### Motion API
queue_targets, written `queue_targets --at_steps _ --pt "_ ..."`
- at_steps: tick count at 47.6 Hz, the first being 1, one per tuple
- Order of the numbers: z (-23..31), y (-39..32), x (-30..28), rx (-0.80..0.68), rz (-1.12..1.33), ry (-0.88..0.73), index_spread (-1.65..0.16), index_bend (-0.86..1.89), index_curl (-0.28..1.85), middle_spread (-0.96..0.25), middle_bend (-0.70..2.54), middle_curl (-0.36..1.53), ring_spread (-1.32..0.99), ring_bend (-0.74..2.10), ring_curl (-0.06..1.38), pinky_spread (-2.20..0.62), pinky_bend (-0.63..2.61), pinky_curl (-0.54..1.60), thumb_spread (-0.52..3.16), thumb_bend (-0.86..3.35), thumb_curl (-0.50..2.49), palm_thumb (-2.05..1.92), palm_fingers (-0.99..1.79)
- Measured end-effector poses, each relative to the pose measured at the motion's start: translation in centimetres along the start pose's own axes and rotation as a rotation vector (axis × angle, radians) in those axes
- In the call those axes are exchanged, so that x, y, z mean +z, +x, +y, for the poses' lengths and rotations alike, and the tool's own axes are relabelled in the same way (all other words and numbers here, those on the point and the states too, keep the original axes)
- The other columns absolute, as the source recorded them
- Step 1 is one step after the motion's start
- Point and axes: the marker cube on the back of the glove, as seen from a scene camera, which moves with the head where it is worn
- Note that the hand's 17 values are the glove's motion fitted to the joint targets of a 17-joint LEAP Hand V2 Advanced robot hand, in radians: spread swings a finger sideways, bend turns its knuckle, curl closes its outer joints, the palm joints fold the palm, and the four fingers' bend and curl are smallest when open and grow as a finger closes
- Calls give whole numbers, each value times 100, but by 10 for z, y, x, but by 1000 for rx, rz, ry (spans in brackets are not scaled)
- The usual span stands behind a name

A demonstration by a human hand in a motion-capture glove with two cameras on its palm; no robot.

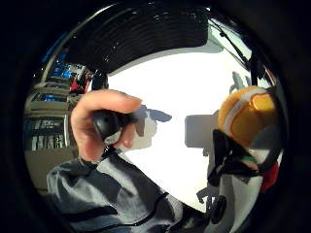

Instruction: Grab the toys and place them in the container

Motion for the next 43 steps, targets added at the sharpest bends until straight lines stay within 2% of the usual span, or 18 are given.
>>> queue_targets --at_steps 8,16,26,34,38,40,43 --pt "4 6 -29 -16 -25 59 -16 141 68 -4 28 36 -14 13 6 -1 17 29 147 29 40 46 6" --pt "-17 9 -79 -16 -39 157 -14 143 67 -7 35 40 -16 16 7 -1 16 28 149 28 41 47 7" --pt "-88 -27 -130 -114 -45 155 -13 144 65 -10 41 43 -18 18 9 -1 17 27 149 27 42 49 8" --pt "-153 -45 -133 -50 -2 81 -13 144 64 -11 43 45 -19 18 11 -1 18 27 147 24 42 46 8" --pt "-160 -42 -132 -27 14 65 -14 126 60 -6 27 41 -17 20 14 -1 31 32 146 17 39 35 -11" --pt "-157 -37 -135 -36 8 92 -13 88 51 -2 22 40 -15 29 17 -1 43 35 142 9 35 22 -27" --pt "-145 -25 -140 -40 -9 124 -12 49 42 1 21 39 -14 35 20 -1 51 37 135 1 32 11 -31"
